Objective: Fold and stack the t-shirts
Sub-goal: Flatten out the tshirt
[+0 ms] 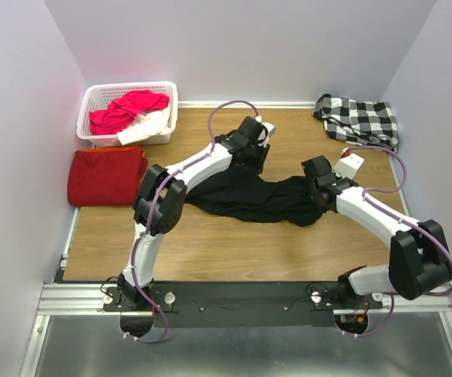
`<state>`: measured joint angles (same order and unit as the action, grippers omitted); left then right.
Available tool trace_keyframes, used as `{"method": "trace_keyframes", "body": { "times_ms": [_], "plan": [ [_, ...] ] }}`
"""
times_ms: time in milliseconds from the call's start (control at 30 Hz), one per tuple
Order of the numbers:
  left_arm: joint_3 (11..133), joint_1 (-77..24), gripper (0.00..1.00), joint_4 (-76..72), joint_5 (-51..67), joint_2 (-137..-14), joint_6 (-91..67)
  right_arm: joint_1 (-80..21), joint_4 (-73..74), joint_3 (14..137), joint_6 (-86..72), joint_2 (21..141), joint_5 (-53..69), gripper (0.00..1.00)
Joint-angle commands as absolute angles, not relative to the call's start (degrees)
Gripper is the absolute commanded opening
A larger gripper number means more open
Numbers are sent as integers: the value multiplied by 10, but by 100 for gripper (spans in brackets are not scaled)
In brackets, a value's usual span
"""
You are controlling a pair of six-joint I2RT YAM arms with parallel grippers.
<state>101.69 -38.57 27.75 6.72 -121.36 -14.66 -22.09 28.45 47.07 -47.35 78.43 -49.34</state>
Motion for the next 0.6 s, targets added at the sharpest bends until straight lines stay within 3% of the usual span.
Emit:
{"method": "trace_keyframes", "body": {
  "times_ms": [0, 200, 433, 567],
  "plan": [
    [1039, -399, 41, 310, 101, -1232, -116, -212, 294, 456, -499, 790, -472, 1],
    [1029, -422, 41, 326, 119, -1234, -94, -207, 295, 451, -498, 794, -466, 1],
    [1035, -441, 54, 323, 141, -1234, -91, -206, 295, 452, -491, 802, -460, 1],
    [1041, -450, 54, 323, 150, -1245, -90, -206, 296, 452, -486, 800, -461, 1]
  ]
}}
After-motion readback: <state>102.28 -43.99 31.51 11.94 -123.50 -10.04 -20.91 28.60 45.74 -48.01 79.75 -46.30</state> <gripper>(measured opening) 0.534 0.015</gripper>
